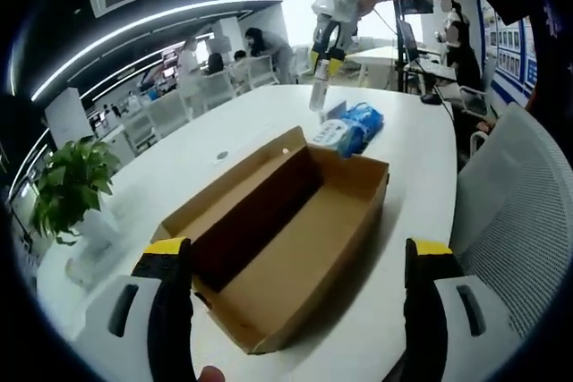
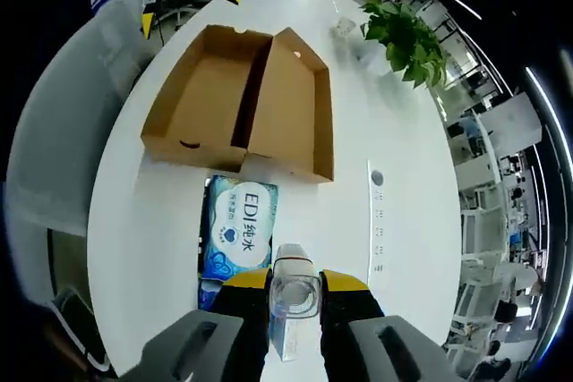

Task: Operate the shoe box by opening the lid, removing the specified soft item, and placing it in the target area until the item is outside and the box remains undamaged.

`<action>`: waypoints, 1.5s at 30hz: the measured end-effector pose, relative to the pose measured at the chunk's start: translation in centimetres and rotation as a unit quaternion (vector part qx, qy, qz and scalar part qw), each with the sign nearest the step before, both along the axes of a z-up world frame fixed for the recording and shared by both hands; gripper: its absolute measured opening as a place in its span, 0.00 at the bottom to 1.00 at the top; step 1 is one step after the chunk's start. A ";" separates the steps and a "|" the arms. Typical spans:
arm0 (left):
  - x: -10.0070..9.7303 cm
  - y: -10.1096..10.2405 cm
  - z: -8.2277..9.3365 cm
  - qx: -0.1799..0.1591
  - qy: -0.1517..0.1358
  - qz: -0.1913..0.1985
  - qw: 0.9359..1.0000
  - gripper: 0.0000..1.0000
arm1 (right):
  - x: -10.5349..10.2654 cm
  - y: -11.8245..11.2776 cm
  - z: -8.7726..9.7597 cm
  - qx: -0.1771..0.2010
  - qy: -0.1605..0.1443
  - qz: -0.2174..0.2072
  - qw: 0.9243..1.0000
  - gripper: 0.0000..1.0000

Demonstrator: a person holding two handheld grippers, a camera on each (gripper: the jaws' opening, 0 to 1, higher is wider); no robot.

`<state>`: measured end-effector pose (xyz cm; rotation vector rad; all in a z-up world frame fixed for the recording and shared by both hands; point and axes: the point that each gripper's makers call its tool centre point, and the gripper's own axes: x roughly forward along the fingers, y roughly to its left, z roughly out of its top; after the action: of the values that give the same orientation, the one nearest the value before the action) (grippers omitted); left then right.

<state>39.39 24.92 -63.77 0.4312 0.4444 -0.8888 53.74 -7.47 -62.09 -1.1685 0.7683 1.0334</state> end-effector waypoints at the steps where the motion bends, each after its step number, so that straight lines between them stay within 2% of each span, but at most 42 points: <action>1: 0.0 0.1 0.0 0.001 0.000 0.001 1.000 0.99 | 0.2 0.0 -0.1 0.000 0.000 -0.001 1.000 0.16; 28: -0.1 2.1 -0.6 0.003 0.011 0.033 0.999 0.99 | 3.3 1.8 -6.1 -0.018 0.041 -0.002 0.999 0.16; 45: -0.3 3.0 -1.1 0.003 0.019 0.048 0.999 0.99 | 3.6 2.1 -8.9 -0.033 0.070 0.003 0.997 0.16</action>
<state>39.07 27.92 -64.91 0.3953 0.4981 -0.8046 57.32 -5.34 -71.01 -1.1647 0.9152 1.1108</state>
